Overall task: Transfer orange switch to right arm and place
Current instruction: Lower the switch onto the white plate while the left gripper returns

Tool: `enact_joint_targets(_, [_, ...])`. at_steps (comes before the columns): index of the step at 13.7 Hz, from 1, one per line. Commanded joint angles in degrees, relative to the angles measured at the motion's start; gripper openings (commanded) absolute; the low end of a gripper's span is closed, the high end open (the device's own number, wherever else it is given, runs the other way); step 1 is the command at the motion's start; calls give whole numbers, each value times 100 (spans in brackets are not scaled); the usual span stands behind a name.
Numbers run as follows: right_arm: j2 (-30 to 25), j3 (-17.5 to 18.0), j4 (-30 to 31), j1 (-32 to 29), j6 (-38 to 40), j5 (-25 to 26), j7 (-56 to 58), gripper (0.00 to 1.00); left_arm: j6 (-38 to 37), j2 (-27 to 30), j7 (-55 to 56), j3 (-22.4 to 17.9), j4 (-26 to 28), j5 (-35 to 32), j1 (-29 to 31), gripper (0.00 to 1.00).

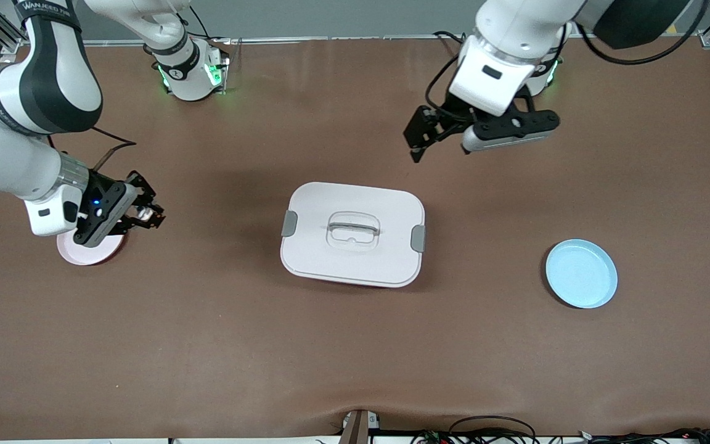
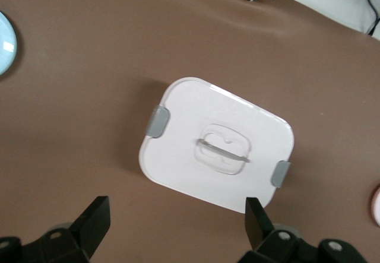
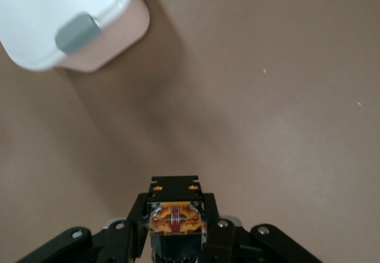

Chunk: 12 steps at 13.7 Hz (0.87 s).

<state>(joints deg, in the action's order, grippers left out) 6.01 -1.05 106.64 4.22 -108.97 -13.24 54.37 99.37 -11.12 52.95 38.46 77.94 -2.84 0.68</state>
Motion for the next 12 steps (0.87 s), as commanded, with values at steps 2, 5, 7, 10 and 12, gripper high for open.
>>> enact_joint_targets(2, [40, 87, -56, -482, 297, 532, 783, 0, -251, 347, -259, -5, 72, 12, 371, 100])
enact_joint_targets(5, [14, 79, 111, -921, 289, 620, 1740, 0, -523, 365, -949, -6, 72, -23, 634, 100])
enact_joint_targets(7, [23, 79, 146, -1194, 262, 848, 2303, 0, -699, 348, -1645, -32, 72, -67, 731, 100])
enact_joint_targets(10, [23, 79, 321, -1344, -140, 1437, 2709, 0, -699, 356, -1674, -50, 63, -137, 968, 100])
enact_joint_targets(12, [23, 79, 654, -1345, -754, 1719, 2885, 0, -699, 356, -1692, -67, 63, -146, 1082, 100])
